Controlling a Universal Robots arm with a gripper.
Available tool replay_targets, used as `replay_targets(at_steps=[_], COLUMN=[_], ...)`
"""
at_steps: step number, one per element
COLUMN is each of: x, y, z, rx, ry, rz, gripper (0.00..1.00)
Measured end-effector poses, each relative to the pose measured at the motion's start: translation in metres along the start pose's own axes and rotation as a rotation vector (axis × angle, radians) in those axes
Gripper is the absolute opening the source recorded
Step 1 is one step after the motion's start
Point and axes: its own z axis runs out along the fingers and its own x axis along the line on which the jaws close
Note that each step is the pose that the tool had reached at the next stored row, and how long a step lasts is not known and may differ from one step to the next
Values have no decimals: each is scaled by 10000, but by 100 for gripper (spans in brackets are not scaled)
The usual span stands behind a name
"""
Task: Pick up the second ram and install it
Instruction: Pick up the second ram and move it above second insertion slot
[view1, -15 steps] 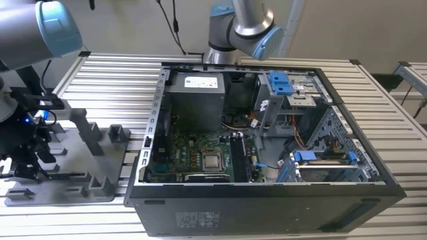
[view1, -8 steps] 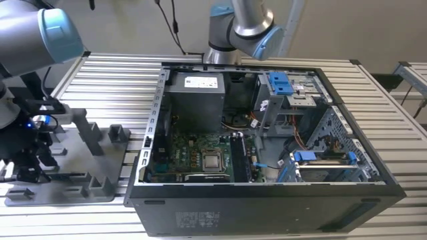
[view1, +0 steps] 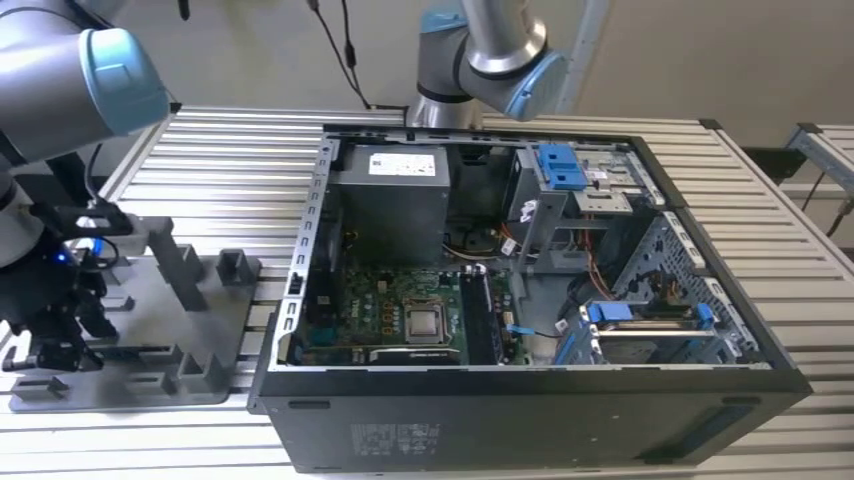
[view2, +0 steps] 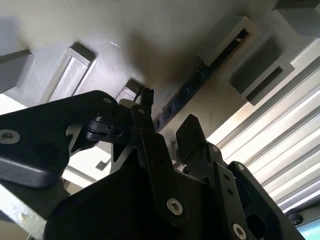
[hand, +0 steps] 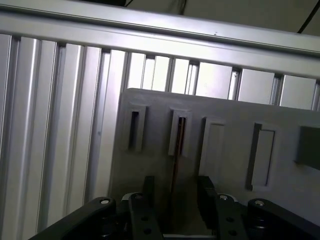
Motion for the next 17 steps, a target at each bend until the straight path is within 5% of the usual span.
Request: replay_targets(at_steps=[8,15,17], x=[0,0,0], y=[0,0,0], z=[1,1,1], rx=[2,2,2], ry=[0,0,0], rz=[0,0,0], gripper=[47,20,20])
